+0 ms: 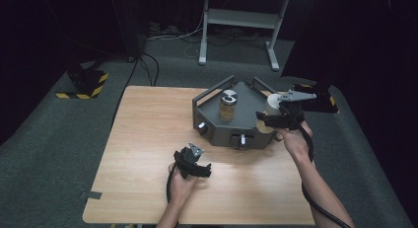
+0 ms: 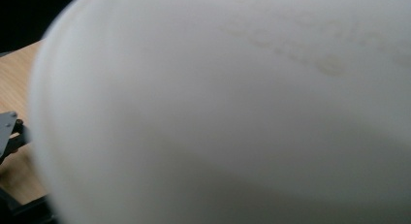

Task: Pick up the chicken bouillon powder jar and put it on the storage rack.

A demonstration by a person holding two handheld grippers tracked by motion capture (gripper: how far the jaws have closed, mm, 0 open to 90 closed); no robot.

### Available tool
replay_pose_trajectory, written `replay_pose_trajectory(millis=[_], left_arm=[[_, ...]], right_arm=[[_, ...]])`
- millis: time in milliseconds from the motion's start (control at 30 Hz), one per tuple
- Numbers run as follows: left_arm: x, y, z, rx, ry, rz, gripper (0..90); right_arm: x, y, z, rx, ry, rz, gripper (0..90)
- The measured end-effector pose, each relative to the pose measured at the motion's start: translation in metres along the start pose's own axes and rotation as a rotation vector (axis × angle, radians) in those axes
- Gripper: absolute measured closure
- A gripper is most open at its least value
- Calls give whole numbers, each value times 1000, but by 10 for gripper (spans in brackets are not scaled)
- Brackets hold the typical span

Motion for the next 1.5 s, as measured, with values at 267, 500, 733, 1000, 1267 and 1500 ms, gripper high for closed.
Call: replay_pose_trajectory(millis=[267,500,733,1000,1267,1500], left_arm=[[0,0,0,-1,0,0,21],[0,0,0,1,-1,0,21],[0,0,0,1,-2,1,21],[0,0,0,2,-3,1,21],[0,0,0,2,-3,1,21],[0,0,0,2,-3,1,21]], right_arm=[[0,14,4,-5,-8,-16,328],[2,25,7,-14,7,-19,329],[8,43,13,-47,31,-41,329],[7,54,15,-72,31,-54,329],[9,67,15,-101,60,-66,330],[7,71,15,-112,58,-76,331]])
Point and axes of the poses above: each handheld gripper's, and its own axes: y roughly forward along the jaws, z roughly out of its top, x roughly to its right, the point moved 4 cm from there along y, roughly forward along the jaws, and after that the axes turned 9 degrees about x, right-handed, at the moved point
